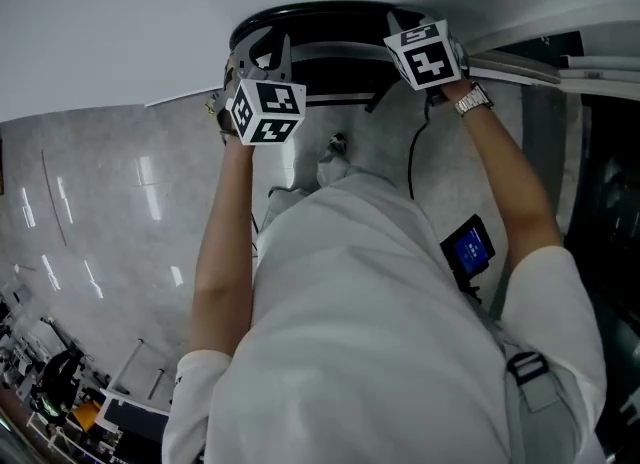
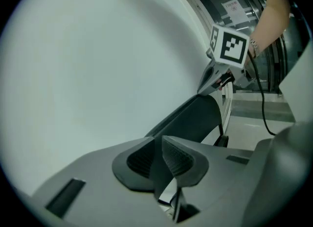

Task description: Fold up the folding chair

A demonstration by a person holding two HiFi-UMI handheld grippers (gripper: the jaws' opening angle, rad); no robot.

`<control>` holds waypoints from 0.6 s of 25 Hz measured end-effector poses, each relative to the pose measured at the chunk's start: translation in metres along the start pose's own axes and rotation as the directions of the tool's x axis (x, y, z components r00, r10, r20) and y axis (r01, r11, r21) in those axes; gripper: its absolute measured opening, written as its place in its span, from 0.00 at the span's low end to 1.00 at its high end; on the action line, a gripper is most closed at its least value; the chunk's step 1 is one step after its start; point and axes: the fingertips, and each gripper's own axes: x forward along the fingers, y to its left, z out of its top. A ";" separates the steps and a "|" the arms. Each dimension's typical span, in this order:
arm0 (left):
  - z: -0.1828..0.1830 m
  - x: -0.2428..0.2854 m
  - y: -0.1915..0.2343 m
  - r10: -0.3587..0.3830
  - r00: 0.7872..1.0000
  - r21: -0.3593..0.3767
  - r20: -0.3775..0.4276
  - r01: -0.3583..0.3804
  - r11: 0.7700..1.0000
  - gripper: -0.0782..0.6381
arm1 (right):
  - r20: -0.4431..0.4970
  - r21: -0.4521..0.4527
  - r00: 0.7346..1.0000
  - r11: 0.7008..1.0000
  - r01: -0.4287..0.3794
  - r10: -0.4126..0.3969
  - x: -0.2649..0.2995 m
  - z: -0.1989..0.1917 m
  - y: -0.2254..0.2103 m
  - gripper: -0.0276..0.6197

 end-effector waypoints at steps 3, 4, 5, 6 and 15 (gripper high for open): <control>-0.013 -0.050 0.003 0.034 0.998 -0.083 0.043 -0.030 0.996 0.15 | 0.000 -0.049 1.000 0.998 0.030 -0.030 -0.010 0.005 0.004 0.05; -0.020 -0.065 0.004 0.045 0.998 -0.120 0.052 -0.039 0.992 0.13 | -0.001 -0.066 0.999 0.997 0.044 -0.044 -0.011 0.005 0.004 0.05; -0.028 -0.077 0.005 0.055 0.997 -0.162 0.057 -0.045 0.986 0.13 | -0.006 -0.080 0.998 0.995 0.056 -0.057 -0.011 0.004 0.003 0.05; -0.037 -0.089 0.006 0.064 0.996 -0.208 0.058 -0.051 0.977 0.13 | -0.013 -0.093 0.998 0.993 0.067 -0.069 -0.009 0.001 0.002 0.05; -0.109 -0.196 0.001 0.149 0.989 -0.462 0.010 -0.128 0.878 0.13 | 0.146 -0.015 0.989 1.000 0.004 -0.002 -0.051 0.030 0.053 0.05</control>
